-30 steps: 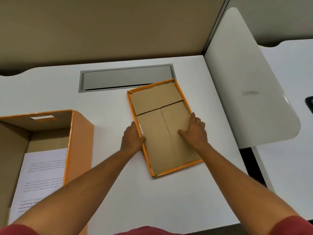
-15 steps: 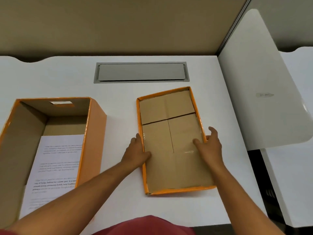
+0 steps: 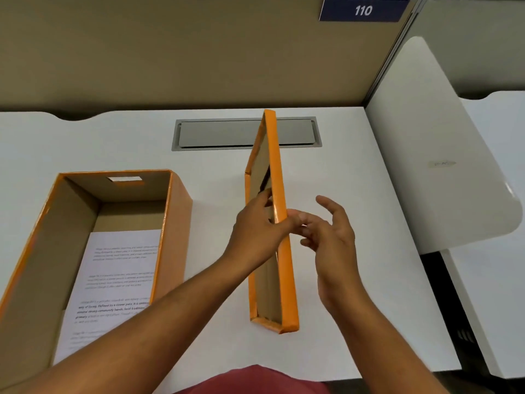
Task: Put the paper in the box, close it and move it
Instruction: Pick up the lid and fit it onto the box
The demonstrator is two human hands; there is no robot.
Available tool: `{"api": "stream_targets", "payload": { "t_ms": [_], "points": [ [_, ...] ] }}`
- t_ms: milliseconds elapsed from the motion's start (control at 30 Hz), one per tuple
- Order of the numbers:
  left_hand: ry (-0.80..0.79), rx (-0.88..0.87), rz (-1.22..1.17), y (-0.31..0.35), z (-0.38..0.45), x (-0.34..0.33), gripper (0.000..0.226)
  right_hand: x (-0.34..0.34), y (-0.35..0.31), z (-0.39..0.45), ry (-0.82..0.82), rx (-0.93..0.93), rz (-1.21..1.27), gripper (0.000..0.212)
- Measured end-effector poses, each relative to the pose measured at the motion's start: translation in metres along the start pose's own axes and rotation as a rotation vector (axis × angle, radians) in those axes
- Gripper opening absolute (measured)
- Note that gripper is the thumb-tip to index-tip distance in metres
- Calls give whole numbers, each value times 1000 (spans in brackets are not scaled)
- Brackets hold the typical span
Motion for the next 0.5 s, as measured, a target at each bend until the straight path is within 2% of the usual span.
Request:
{"api": "stream_targets", "payload": {
  "t_ms": [67,167,233,367,433,500],
  "points": [
    [35,15,-12,-6,-1,11,58,-8,15,2,-30,-88,95,41],
    [73,39,-41,-12,-4,32,38,-21,49,7,-47,-146,-53,29],
    [62,87,-99,-18,-8,51,47,-32,77,5,-97,-250,-145,34],
    [-38,183,-322,-39,-18,94,47,-54,111,-6,-211,-452,-198,58],
    [-95,217,-426,-55,-22,118,63,-65,110,-11,-197,-440,-149,55],
    [-75,233,-436,-73,-27,146,74,-74,102,-19,-148,-390,-116,55]
  ]
}}
Point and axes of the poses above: each hand's wrist, its own z-axis towards the middle knuckle, its own x-axis out of the back of the hand, y = z × x, the point moved 3 cm from there along z, towards the middle knuckle, and after that the axes turned 8 degrees about x, right-handed, at the moved point
